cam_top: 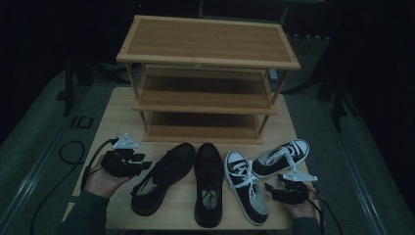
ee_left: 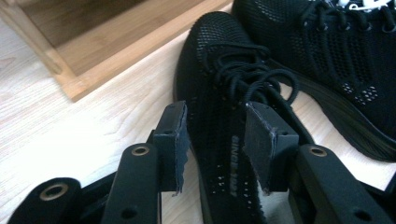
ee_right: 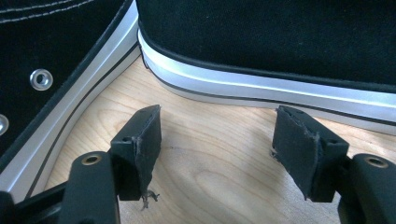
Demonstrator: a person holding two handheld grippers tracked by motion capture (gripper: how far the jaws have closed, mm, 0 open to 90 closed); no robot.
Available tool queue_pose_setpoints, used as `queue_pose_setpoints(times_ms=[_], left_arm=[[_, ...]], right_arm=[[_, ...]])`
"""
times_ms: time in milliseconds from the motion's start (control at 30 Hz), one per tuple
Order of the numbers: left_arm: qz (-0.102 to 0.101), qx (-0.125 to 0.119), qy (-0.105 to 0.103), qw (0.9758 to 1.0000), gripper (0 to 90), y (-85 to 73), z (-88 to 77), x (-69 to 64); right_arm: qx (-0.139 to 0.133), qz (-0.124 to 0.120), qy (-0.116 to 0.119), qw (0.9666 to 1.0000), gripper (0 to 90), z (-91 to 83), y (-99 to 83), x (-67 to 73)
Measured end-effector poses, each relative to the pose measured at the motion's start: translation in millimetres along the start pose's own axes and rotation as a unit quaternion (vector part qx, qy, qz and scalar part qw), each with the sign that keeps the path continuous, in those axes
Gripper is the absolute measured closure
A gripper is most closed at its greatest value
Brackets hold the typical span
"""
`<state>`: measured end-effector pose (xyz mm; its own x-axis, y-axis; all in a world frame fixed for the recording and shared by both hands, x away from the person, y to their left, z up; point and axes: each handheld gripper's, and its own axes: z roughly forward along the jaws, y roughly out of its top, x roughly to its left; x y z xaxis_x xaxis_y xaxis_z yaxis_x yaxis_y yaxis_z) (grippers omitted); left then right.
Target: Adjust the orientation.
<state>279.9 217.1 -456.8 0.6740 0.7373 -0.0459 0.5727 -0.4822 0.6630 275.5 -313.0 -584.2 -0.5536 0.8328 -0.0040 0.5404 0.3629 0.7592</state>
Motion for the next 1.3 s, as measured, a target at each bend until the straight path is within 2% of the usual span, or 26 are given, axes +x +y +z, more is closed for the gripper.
queue_pose_setpoints(times_ms=[300,633,700,967,1000,1100,1233,1300], left_arm=[[0.015,0.014,-0.006,0.9998,59.2,2.4,3.3,-9.1],[0.029,0.042,0.003,0.9987,63.0,1.8,14.3,-15.6],[0.045,0.057,0.026,0.997,63.3,1.6,18.5,-18.9],[0.049,0.077,0.031,0.9954,66.6,2.0,31.6,-20.7],[0.051,0.085,0.038,0.9943,66.6,1.9,35.7,-20.8],[0.046,0.088,0.037,0.9944,68.4,2.0,38.4,-20.5],[0.043,0.094,0.043,0.9937,73.0,3.0,39.7,-21.6],[0.046,0.094,0.048,0.9933,78.2,3.2,40.2,-22.6]], right_arm=[[0.0,0.0,0.0,1.0,32.1,0.0,0.0,0.0],[0.0,0.0,0.001,1.0,32.1,0.0,0.0,0.0],[0.0,0.0,0.001,1.0,32.1,0.0,0.0,0.0],[0.0,0.0,0.001,1.0,31.9,0.0,0.0,0.0],[0.0,0.0,0.001,1.0,31.8,0.1,0.0,0.0],[0.0,-0.001,0.001,1.0,31.8,0.1,0.0,0.0],[0.0,-0.001,0.001,1.0,31.5,0.1,0.1,0.0],[0.001,-0.001,0.001,1.0,31.5,0.1,0.1,0.1]])
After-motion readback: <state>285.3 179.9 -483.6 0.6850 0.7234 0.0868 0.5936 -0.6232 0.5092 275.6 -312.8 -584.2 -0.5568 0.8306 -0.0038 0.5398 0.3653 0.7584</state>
